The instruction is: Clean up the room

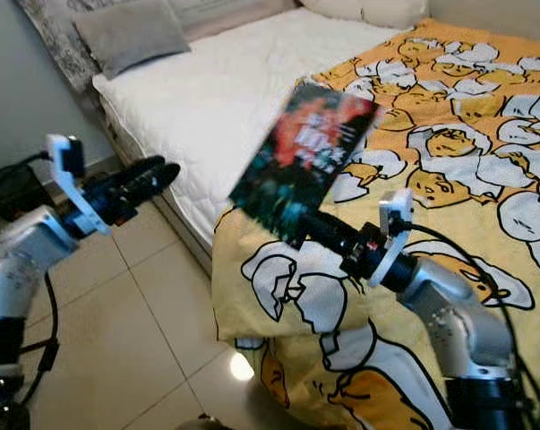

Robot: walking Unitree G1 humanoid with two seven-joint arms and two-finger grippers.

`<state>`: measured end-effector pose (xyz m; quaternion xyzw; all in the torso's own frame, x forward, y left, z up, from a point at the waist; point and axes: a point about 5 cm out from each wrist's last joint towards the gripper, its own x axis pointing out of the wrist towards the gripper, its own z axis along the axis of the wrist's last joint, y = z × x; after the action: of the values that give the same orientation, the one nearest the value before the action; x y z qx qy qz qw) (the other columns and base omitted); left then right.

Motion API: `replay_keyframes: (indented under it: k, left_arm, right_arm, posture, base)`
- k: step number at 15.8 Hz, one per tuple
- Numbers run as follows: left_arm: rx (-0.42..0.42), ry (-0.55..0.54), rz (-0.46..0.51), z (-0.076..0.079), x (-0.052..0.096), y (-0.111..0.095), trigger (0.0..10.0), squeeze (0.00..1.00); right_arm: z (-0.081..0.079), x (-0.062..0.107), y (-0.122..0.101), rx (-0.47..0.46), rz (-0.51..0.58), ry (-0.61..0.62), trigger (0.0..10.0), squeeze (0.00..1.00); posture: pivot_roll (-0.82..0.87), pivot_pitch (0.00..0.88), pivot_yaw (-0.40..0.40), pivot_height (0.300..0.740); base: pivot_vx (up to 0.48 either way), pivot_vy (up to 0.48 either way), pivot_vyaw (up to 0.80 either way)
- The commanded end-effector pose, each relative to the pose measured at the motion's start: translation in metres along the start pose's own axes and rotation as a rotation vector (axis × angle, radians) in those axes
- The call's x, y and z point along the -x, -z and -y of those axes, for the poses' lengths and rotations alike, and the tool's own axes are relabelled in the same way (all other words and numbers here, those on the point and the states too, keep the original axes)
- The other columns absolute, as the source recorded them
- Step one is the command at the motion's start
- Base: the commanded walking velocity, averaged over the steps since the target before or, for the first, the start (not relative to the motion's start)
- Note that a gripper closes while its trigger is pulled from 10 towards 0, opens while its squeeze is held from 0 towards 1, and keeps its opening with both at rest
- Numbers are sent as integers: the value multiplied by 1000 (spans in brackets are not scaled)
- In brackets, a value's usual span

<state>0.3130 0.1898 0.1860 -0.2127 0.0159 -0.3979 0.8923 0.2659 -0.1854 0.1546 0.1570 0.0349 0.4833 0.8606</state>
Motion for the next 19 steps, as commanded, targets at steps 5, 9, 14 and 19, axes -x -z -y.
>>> replay_keyframes:
  k: [5, 9, 14, 19]
  left_arm:
    - [192, 73, -43, -7, 5, 11, 10000, 0]
    - [401, 134, -62, -8, 3, 32, 10000, 0]
    - [474, 328, -150, 8, -6, 40, 10000, 0]
    - [506, 407, -76, 11, -8, 29, 10000, 0]
  right_arm:
    - [-27, -7, -14, 32, -46, -224, 0, 0]
    - [-44, -12, -17, 11, -82, -341, 0, 0]
    - [-52, -13, -8, -11, -172, -406, 0, 0]
    - [-50, -12, -7, -7, -193, -399, 0, 0]
  posture:
    - [17, 0, 131, 740]
    - [11, 0, 133, 740]
    - [6, 0, 137, 740]
    - [8, 0, 140, 740]
  base:
    - [0, 0, 0]
    - [0, 0, 0]
    - [0, 0, 0]
    - [0, 0, 0]
